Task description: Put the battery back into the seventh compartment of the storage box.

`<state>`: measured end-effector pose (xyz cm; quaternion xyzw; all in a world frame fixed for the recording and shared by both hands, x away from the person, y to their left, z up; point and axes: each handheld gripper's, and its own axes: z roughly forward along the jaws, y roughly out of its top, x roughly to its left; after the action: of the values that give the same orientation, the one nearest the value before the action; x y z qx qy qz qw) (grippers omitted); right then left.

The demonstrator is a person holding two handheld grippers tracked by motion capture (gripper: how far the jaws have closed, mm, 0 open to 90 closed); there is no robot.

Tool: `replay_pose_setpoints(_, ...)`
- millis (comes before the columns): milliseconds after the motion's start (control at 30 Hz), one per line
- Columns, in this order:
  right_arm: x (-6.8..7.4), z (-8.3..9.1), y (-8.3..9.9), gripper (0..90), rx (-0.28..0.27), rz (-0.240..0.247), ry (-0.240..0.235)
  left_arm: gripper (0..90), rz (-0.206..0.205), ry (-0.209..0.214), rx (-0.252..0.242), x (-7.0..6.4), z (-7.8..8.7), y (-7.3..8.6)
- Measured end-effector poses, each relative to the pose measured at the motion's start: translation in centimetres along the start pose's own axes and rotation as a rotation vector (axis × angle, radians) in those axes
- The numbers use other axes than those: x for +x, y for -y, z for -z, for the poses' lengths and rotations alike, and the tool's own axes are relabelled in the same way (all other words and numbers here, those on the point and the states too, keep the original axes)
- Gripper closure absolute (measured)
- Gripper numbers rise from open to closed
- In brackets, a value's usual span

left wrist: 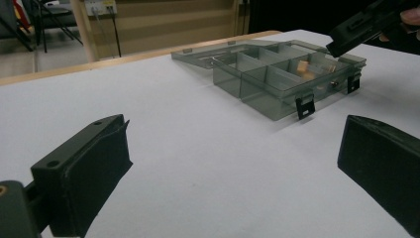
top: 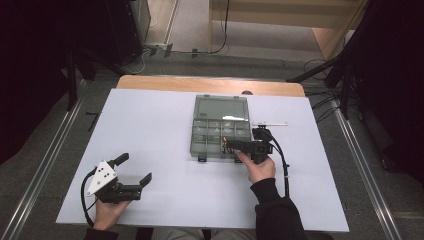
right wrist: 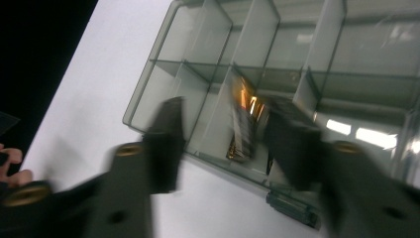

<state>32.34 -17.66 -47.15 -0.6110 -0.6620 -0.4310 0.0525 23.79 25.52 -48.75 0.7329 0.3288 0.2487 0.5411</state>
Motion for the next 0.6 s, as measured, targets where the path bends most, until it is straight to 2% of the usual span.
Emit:
replay_pose_setpoints(67, 0.3, 0.2, 0.1, 30.9, -0.021, 0.034, 0.008, 0.0, 0.000, 0.000, -0.001, 0.0, 0.0, 0.0)
replay_pose_setpoints(133, 0.4, 0.4, 0.2, 12.2, -0.025, 0.067, -0.023, 0.0, 0.000, 0.000, -0.002, 0.0, 0.0, 0.0)
replay_pose_setpoints(167, 0.4, 0.5, 0.2, 10.1, -0.029, 0.078, -0.045, 0.0, -0.001, -0.001, -0.001, 0.0, 0.0, 0.0)
replay_pose_setpoints(233, 0.5, 0.8, 0.2, 0.0, -0.044, 0.109, -0.071, 0.0, 0.000, 0.001, -0.002, 0.0, 0.0, 0.0)
replay_pose_setpoints(367, 0.9, 1.0, 0.3, 0.0, -0.074, 0.160, -0.074, 0.0, 0.006, 0.003, -0.006, 0.0, 0.0, 0.0)
replay_pose_setpoints(533, 1.4, 1.2, 0.5, 0.0, -0.102, 0.245, -0.105, 0.0, 0.005, 0.002, -0.006, 0.0, 0.1, 0.0)
replay_pose_setpoints(600, 1.8, 1.4, 0.6, 0.0, -0.135, 0.289, -0.087, 0.0, 0.004, 0.001, -0.005, 0.0, 0.1, 0.0)
